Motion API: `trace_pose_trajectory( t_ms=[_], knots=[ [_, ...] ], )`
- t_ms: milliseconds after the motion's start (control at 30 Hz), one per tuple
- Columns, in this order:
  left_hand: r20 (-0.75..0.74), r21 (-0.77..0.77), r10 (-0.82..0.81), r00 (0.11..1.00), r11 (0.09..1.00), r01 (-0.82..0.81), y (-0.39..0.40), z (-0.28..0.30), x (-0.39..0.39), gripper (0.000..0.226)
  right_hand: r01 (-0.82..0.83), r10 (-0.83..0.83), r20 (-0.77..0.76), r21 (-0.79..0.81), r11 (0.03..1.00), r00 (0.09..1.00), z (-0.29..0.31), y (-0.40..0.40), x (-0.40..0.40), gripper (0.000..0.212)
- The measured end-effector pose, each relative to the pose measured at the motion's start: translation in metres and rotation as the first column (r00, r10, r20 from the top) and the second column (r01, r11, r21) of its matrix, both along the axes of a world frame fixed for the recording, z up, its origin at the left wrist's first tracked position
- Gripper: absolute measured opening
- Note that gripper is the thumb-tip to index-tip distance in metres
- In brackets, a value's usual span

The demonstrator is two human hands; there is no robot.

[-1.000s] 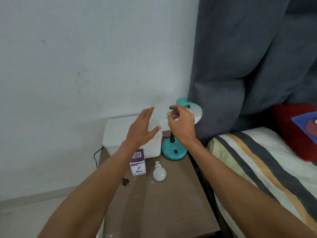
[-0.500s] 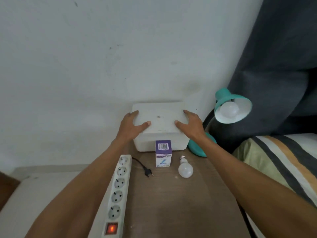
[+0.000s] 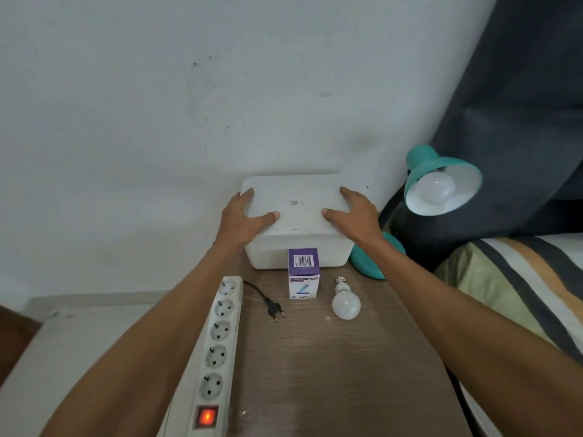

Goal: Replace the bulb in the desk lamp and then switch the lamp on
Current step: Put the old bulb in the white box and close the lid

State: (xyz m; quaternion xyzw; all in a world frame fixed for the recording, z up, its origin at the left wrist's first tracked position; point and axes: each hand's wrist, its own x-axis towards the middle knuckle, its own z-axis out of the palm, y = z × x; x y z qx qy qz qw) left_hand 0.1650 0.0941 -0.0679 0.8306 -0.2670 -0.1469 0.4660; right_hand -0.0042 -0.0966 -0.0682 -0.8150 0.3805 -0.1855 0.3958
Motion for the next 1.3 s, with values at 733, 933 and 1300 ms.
trace_pose_trajectory(
  t_ms=[733, 933, 1300],
  knots=[
    [0.181, -0.109, 0.028, 0.983, 0.994, -0.009, 0.015, 0.045, -0.024, 0.086, 0.039, -0.035, 0.054, -0.075, 0.996, 0.998, 0.046, 0.019, -0.014, 0.082],
    [0.207, -0.121, 0.028, 0.978, 0.993, -0.002, 0.052, 0.057, -0.058, 0.086, 0.049, -0.041, 0.108, -0.073, 0.996, 0.993, 0.055, 0.058, -0.048, 0.08],
    [0.14, -0.102, 0.112, 0.984, 0.99, -0.098, 0.14, 0.0, -0.174, 0.089, 0.063, -0.06, 0.032, -0.115, 0.991, 0.998, 0.004, 0.149, -0.162, 0.076]
  ],
)
